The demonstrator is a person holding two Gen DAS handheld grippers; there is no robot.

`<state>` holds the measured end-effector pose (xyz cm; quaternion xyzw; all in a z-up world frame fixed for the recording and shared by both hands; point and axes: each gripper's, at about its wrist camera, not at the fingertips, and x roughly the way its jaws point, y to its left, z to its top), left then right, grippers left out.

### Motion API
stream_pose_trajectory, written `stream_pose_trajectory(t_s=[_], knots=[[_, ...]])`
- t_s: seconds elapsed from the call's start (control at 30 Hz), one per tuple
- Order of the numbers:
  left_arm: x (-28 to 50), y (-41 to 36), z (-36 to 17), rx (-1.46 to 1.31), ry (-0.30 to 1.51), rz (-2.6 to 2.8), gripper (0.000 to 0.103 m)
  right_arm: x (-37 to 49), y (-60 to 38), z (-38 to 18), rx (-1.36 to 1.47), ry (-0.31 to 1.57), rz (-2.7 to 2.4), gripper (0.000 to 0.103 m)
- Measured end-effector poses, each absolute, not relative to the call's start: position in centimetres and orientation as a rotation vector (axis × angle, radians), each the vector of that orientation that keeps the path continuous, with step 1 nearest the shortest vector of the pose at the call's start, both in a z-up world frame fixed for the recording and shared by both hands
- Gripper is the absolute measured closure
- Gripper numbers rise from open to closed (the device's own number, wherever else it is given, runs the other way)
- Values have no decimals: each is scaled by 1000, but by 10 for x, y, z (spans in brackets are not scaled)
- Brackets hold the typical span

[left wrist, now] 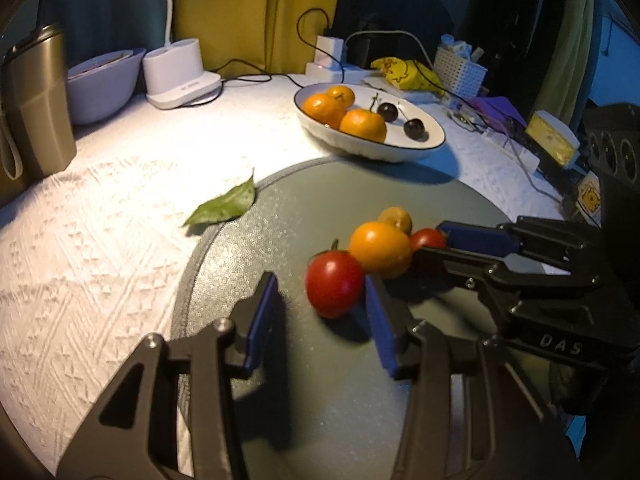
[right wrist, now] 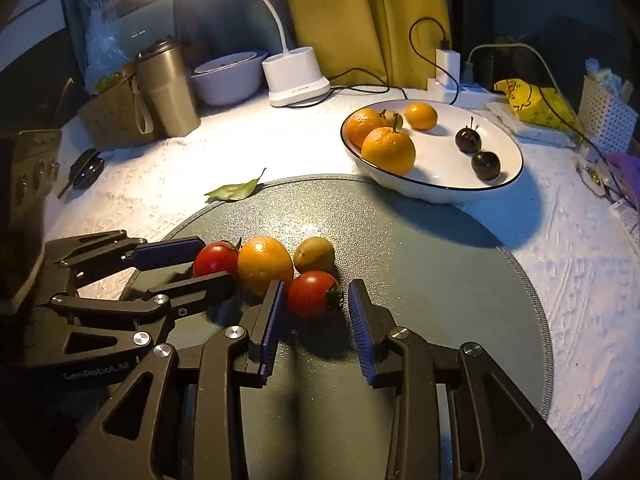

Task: Organize fruits
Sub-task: 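Grasp a red cherry tomato with the left tool while the right tool grasps another tomato, then carry the tomato with the left tool while the right tool carries its tomato to the bowl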

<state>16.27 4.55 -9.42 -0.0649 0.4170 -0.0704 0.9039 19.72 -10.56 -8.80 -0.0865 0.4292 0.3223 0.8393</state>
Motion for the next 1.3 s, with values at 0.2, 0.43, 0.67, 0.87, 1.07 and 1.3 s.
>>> stream_pose_trajectory(t_s=[0.2,0.43,0.67,0.87,1.07,1.3], knots=[[162,42,-93,-123,855,-177,71,198,-105,-90,-175,924,694,73],[162,38,-88,-113,846,-187,73,197,-106,-86,-190,903,689,73],[161,34,-71,-97,805,-199,73,204,-118,-74,-176,869,667,73],[167,26,-57,-71,780,-214,73,212,-128,-65,-162,839,655,73],[176,17,-49,-53,770,-224,73,221,-138,-56,-147,818,643,73],[189,6,-43,-34,768,-232,73,235,-151,-49,-128,800,629,73]])
